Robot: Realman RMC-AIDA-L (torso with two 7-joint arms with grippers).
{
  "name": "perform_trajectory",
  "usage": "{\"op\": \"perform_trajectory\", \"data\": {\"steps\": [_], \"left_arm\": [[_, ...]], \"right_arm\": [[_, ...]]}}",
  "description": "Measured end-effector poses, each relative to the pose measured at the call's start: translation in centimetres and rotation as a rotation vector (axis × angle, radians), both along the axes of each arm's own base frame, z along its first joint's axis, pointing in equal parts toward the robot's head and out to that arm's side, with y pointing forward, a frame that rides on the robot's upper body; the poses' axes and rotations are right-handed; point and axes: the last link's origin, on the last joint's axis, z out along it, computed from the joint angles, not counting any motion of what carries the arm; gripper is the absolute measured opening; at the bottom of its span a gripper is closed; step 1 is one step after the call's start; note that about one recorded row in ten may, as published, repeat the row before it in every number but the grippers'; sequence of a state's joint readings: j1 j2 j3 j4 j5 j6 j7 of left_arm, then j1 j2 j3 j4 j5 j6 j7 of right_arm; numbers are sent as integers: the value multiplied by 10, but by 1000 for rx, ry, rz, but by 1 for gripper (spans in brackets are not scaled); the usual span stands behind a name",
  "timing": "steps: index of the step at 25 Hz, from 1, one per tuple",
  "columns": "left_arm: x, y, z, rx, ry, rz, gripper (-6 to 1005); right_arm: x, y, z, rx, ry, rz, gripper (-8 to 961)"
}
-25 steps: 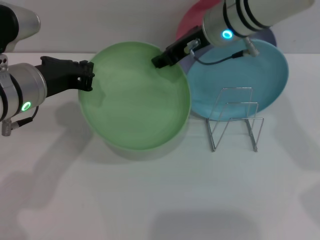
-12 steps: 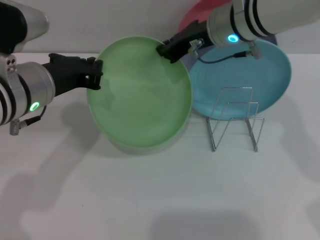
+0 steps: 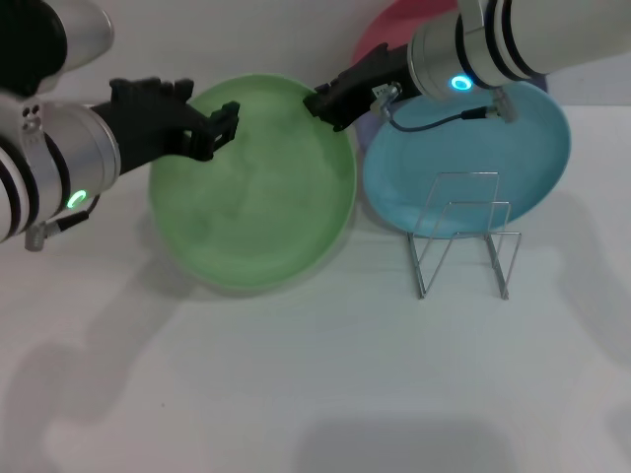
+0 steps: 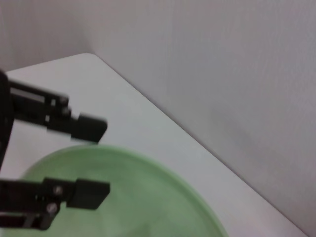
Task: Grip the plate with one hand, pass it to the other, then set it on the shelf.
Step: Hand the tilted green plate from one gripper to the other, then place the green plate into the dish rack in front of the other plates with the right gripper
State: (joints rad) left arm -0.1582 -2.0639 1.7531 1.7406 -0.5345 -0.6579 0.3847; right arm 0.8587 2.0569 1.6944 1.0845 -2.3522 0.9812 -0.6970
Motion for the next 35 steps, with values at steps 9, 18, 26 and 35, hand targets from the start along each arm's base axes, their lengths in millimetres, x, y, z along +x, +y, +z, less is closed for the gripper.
{"op": "perform_trajectory", "data": {"steps": [9, 18, 26, 35], "left_arm": [[12, -1, 28, 229, 16, -171, 735], [-55, -37, 28, 898, -167, -373, 819], [-111, -56, 31, 1005, -346, -343, 815], [-147, -55, 16, 893, -376, -230, 813]], "right_arm": [[1, -3, 3, 9, 17, 3, 34], [-12, -13, 49, 149, 237, 102, 13], [5, -45, 95, 270, 468, 242, 12], [80, -103, 136, 462, 662, 404, 12]]}}
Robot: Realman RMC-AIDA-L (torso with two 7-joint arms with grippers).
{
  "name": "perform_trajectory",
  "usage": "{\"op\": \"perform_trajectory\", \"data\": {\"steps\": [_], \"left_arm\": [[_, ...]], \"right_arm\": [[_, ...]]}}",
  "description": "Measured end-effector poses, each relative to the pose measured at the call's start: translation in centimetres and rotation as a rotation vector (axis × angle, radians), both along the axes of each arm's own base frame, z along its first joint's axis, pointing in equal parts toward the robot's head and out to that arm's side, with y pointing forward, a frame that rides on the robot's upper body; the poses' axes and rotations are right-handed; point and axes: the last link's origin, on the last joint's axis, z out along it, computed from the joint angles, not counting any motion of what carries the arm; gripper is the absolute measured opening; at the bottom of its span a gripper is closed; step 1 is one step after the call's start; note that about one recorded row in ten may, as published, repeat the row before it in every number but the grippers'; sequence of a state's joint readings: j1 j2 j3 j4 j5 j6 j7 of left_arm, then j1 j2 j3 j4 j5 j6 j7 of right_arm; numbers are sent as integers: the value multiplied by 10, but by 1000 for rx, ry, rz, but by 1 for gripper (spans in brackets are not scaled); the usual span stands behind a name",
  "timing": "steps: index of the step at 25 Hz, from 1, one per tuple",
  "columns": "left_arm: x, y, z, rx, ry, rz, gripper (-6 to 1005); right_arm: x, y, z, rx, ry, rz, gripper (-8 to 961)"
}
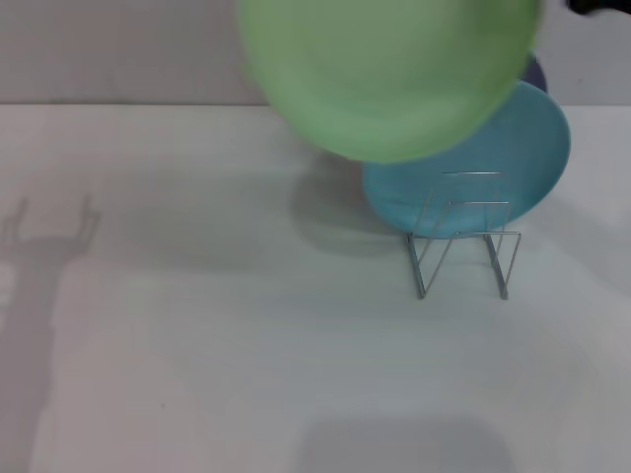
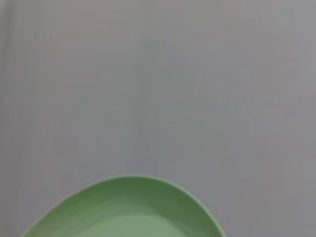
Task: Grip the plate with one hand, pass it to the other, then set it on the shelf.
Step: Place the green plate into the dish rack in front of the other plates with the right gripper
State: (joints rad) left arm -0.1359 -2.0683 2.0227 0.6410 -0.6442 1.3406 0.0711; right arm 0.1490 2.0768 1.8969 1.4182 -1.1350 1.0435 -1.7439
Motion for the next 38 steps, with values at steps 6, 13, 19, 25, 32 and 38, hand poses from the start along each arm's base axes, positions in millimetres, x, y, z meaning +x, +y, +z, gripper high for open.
{"op": "perform_trajectory", "data": {"steps": [6, 13, 19, 25, 32, 38], "left_arm": [[-7, 1, -7, -53, -11, 10, 813], [-10, 1, -15, -102, -10, 14, 813], [-11, 1, -19, -122, -1, 16, 813], [-11, 2, -25, -152, 17, 16, 813], [-12, 2, -28, -165, 23, 17, 813], [-12, 2, -30, -177, 33, 17, 813]], "right_arm": [[49, -30, 12, 118, 12, 145, 13], [77, -46, 13, 288, -160, 247, 12], [85, -42, 16, 378, -232, 246, 11], [85, -33, 19, 431, -334, 273, 12], [84, -26, 23, 467, -411, 306, 13], [81, -21, 21, 515, -494, 354, 14]]}}
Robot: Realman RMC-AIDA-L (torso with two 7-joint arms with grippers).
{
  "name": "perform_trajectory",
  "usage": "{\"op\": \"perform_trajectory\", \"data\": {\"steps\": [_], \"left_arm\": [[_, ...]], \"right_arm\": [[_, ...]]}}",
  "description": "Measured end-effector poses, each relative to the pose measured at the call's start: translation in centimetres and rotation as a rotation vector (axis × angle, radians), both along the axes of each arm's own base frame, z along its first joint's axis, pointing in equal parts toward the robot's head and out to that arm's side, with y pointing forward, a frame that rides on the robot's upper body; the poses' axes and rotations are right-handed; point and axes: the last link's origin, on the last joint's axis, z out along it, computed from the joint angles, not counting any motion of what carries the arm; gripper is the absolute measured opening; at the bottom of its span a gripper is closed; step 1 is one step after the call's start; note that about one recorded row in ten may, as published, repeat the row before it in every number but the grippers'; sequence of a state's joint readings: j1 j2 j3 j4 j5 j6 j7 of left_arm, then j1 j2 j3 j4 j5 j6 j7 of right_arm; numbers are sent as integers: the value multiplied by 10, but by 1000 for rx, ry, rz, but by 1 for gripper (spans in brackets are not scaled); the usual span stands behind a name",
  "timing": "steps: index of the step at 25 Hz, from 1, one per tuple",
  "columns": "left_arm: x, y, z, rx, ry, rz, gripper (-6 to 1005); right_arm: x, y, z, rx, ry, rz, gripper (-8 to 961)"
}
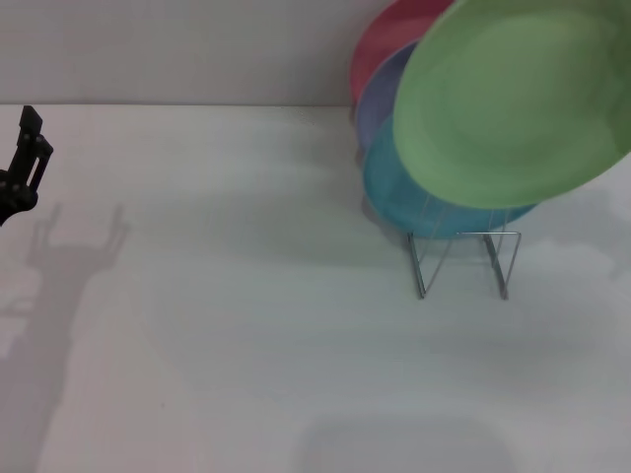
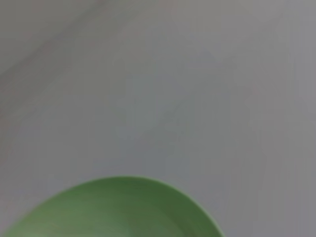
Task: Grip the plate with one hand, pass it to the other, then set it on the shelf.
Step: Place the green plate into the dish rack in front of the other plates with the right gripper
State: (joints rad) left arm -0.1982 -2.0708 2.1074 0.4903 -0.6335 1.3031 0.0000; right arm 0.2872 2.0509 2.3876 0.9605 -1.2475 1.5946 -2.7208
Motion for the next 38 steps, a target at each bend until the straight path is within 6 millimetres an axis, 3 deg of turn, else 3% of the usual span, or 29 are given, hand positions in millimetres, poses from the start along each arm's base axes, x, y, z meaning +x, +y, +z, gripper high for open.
{"op": "perform_trajectory", "data": {"steps": [15, 38], "left_arm": [[-1, 1, -4, -24, 9, 7, 813], [2, 1, -10, -53, 0, -3, 813]], "right_arm": [[4, 13, -12, 31, -121, -10, 11], [12, 16, -28, -4, -163, -53, 11]]}}
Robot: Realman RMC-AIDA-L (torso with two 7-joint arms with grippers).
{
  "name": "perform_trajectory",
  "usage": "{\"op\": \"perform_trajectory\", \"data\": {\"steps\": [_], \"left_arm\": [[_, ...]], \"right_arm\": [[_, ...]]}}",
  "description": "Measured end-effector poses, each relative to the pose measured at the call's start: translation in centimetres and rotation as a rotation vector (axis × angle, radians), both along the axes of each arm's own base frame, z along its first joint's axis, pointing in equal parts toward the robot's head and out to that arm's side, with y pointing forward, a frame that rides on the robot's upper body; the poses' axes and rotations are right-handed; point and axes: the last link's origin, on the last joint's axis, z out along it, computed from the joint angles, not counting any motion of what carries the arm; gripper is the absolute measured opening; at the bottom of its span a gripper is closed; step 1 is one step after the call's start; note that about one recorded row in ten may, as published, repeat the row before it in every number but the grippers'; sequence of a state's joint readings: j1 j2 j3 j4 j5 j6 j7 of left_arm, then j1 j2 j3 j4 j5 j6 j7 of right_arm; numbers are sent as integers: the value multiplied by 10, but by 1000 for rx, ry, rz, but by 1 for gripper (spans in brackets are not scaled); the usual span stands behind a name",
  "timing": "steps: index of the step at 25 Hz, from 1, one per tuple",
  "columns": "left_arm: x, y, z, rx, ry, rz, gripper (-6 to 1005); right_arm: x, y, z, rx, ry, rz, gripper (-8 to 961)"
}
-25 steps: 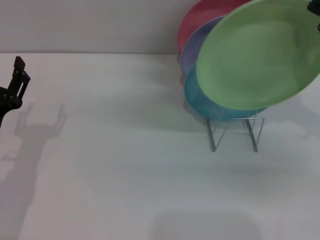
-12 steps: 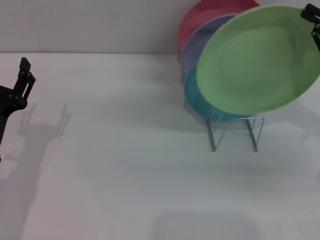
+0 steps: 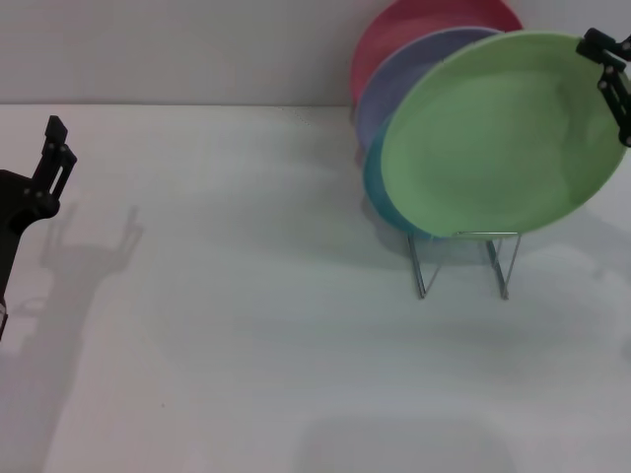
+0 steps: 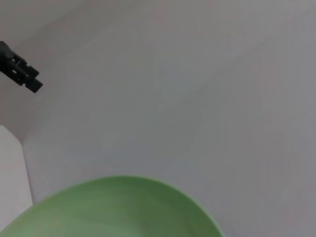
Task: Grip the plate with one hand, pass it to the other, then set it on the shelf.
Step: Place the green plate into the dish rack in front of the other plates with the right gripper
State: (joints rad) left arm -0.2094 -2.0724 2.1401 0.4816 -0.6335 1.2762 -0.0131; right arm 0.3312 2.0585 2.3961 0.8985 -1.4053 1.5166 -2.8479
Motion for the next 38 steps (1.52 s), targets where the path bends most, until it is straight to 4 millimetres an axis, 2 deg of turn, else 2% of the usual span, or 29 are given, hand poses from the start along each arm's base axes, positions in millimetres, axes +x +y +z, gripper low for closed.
{"op": "perform_trajectory", "data": {"steps": [11, 17, 27, 31, 38], "left_arm": [[2, -1, -2, -12, -8, -9, 813], [3, 0, -3, -16, -8, -14, 813], [4, 2, -3, -17, -8, -18, 813], [4, 2, -3, -16, -8, -18, 813], [4, 1, -3, -13, -9, -19, 813]], "right_arm": [[8, 1, -10, -4, -12, -55, 11], [16, 9, -18, 32, 89, -130, 13], [21, 5, -30, -17, 79, -143, 160], [23, 3, -31, -20, 76, -148, 346], [18, -2, -26, -14, 107, -109, 378]]}}
